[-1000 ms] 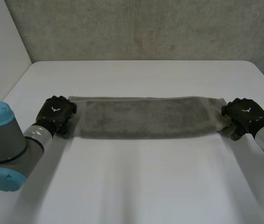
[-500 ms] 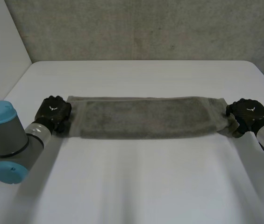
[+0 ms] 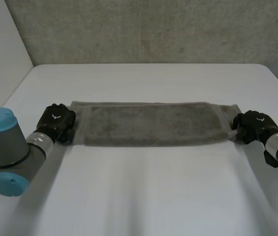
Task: Fold the towel.
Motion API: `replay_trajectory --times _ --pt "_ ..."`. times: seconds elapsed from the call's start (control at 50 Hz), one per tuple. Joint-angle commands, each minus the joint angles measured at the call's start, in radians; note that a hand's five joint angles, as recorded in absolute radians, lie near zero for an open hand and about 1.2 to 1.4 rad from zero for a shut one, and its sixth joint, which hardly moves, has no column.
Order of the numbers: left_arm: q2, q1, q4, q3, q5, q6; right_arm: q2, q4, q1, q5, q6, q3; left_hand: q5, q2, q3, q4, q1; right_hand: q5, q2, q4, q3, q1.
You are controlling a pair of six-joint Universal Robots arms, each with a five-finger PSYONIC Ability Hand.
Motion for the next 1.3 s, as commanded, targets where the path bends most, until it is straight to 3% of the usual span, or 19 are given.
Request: replay_trajectory --times 0.02,0.14,0.32,0.4,0.54,0.64,0.74,0.76,0.8,0.82,0.86,0.92,0.98,1.06,1.1,1.22,1.3 --pt "0.008 0.000 0.000 -0.001 -0.002 -0.001 0.013 -0.015 -0.013 -0.002 -0.027 -0.023 -0.007 -0.017 -0.058 -0.066 -0.012 0.268 0.284 -0.076 -0.053 0.257" --pt "0.020 0.000 0.000 -0.013 -0.002 -0.001 -0.040 -0.004 -0.049 -0.011 -0.085 -0.014 -0.004 -0.014 -0.058 -0.066 -0.010 0.268 0.284 -0.076 -0.053 0.257" --pt "0.063 0.009 0.000 -0.039 -0.004 -0.001 -0.167 0.010 -0.173 -0.031 -0.338 0.006 -0.009 -0.019 -0.058 -0.066 -0.015 0.268 0.284 -0.076 -0.053 0.257" --pt "0.072 0.014 0.000 -0.042 -0.005 -0.002 -0.184 0.057 -0.254 -0.074 -0.444 -0.055 -0.039 -0.049 -0.058 -0.066 -0.045 0.268 0.284 -0.076 -0.053 0.257" --pt "0.087 0.018 0.000 -0.042 -0.007 -0.004 -0.193 0.180 -0.266 -0.111 -0.473 -0.201 -0.068 -0.078 -0.058 -0.066 -0.074 0.268 0.284 -0.076 -0.053 0.257" --pt "0.090 0.017 0.000 -0.042 -0.008 -0.005 -0.230 0.221 -0.168 -0.120 -0.438 -0.261 -0.138 -0.148 -0.058 -0.066 -0.144 0.268 0.284 -0.076 -0.053 0.257" --pt "0.103 0.015 0.000 -0.042 -0.008 -0.010 -0.227 0.217 0.126 -0.104 -0.373 -0.303 -0.311 -0.321 -0.058 -0.066 -0.317 0.268 0.284 -0.076 -0.053 0.257" --pt "0.110 0.015 0.000 -0.042 -0.010 -0.011 -0.227 0.217 0.126 -0.103 -0.373 -0.303 -0.379 -0.389 -0.058 -0.066 -0.385 0.268 0.284 -0.076 -0.053 0.257" --pt "0.118 0.015 0.000 -0.042 -0.010 -0.011 -0.184 0.212 0.297 -0.097 -0.372 -0.326 -0.400 -0.410 -0.058 -0.066 -0.406 0.268 0.284 -0.076 -0.053 0.257" --pt "0.127 0.014 0.000 -0.042 -0.010 -0.011 -0.184 0.212 0.298 -0.097 -0.372 -0.326 -0.403 -0.413 -0.058 -0.066 -0.409 0.268 0.284 -0.076 -0.053 0.257" --pt "0.135 0.014 0.000 -0.042 -0.011 -0.011 -0.104 0.197 0.455 -0.078 -0.372 -0.362 -0.403 -0.413 -0.058 -0.066 -0.409 0.268 0.284 -0.076 -0.053 0.257" --pt "0.150 0.011 0.000 -0.042 -0.011 -0.013 -0.056 0.186 0.527 -0.065 -0.372 -0.387 -0.403 -0.413 -0.058 -0.066 -0.409 0.268 0.284 -0.076 -0.053 0.257" --pt "0.161 0.006 0.002 -0.040 -0.011 -0.013 0.084 0.140 0.674 -0.053 -0.372 -0.459 -0.406 -0.416 -0.058 -0.066 -0.412 0.268 0.284 -0.076 -0.053 0.257" --pt "0.167 -0.003 0.000 -0.031 -0.011 -0.016 0.158 0.105 0.718 -0.039 -0.372 -0.491 -0.412 -0.422 -0.058 -0.066 -0.418 0.181 0.197 -0.076 -0.053 0.170" --pt "0.172 -0.009 0.000 -0.027 -0.011 -0.019 0.189 0.091 0.726 0.002 -0.373 -0.494 -0.423 -0.433 -0.058 -0.066 -0.429 -0.932 -0.916 -0.076 -0.053 -0.943" --pt "0.187 -0.061 0.002 -0.001 -0.010 -0.054 0.151 0.094 0.722 0.053 -0.369 -0.462 -0.453 -0.463 -0.058 -0.066 -0.459 -0.954 -0.938 -0.076 -0.053 -0.965" --pt "0.193 -0.129 0.000 0.050 -0.010 -0.129 0.007 0.091 0.651 0.056 -0.318 -0.349 -0.453 -0.463 -0.058 -0.066 -0.459 -0.954 -0.938 -0.076 -0.053 -0.965"
